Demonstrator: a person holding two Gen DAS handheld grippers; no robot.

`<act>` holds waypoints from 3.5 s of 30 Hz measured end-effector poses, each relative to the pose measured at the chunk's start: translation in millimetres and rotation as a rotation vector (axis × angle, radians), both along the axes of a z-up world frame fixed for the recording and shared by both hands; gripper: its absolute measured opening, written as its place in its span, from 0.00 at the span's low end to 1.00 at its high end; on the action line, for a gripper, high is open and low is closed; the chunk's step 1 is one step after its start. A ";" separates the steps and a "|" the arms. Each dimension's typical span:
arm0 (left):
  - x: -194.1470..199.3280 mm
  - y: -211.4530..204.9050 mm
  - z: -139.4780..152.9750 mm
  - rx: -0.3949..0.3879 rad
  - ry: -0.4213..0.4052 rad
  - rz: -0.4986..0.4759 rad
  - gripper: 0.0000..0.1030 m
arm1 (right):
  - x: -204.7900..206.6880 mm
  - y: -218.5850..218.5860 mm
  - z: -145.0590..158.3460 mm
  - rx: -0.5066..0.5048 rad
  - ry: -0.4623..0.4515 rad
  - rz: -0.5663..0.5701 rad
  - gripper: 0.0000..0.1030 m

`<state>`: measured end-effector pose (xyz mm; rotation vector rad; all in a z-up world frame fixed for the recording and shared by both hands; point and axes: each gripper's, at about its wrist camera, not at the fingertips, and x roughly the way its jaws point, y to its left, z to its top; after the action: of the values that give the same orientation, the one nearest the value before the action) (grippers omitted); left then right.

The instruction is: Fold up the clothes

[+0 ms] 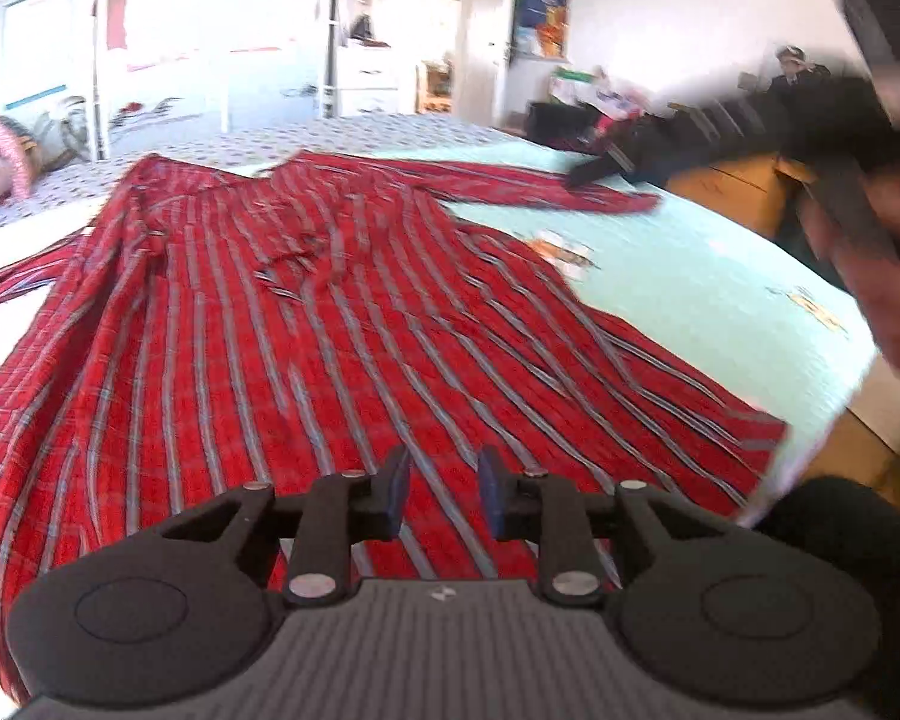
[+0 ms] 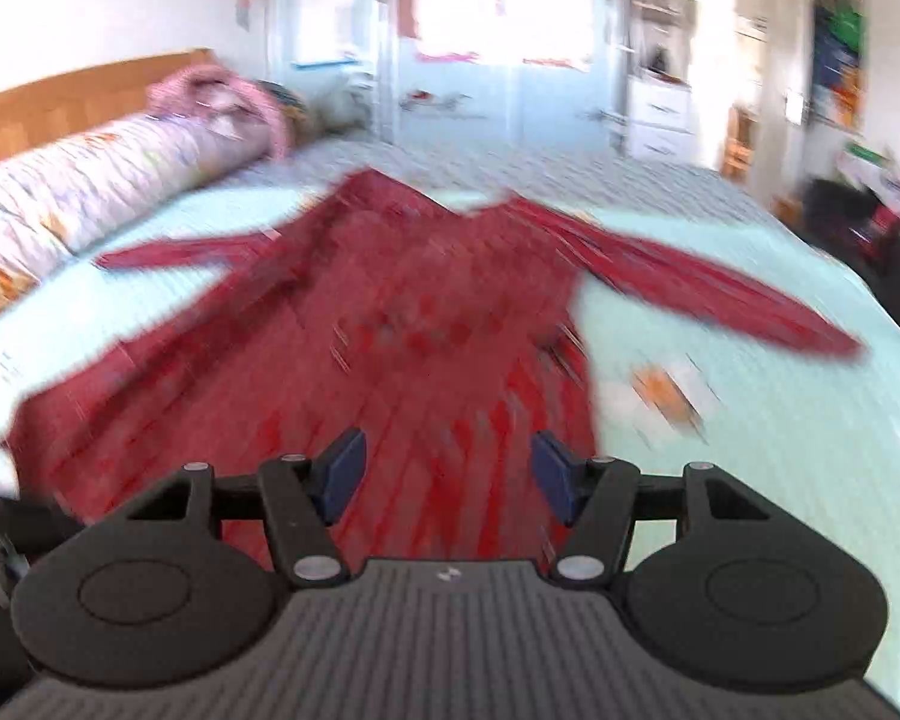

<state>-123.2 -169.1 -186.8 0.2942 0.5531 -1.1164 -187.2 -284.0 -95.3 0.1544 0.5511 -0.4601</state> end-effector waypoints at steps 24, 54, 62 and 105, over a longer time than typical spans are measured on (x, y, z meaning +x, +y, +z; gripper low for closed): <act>90.5 -0.7 -53.7 -0.086 0.281 0.114 0.30 | 367.3 -148.8 -109.8 0.188 0.480 -0.104 0.07; 97.2 7.7 -57.5 -0.114 0.306 0.129 0.30 | 381.4 -70.1 -101.3 0.167 0.310 0.024 0.39; 94.7 8.2 -57.9 -0.112 0.307 0.124 0.31 | 332.5 -82.9 -59.7 0.076 0.087 -0.077 0.47; 79.4 3.4 -31.6 -0.114 0.253 0.123 0.34 | 92.0 -259.3 -72.4 0.634 -0.205 -0.409 0.65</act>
<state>-43.8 -165.8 -218.4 0.0185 0.7180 -1.0676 -95.2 -543.3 -167.6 0.9238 0.4475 -0.6452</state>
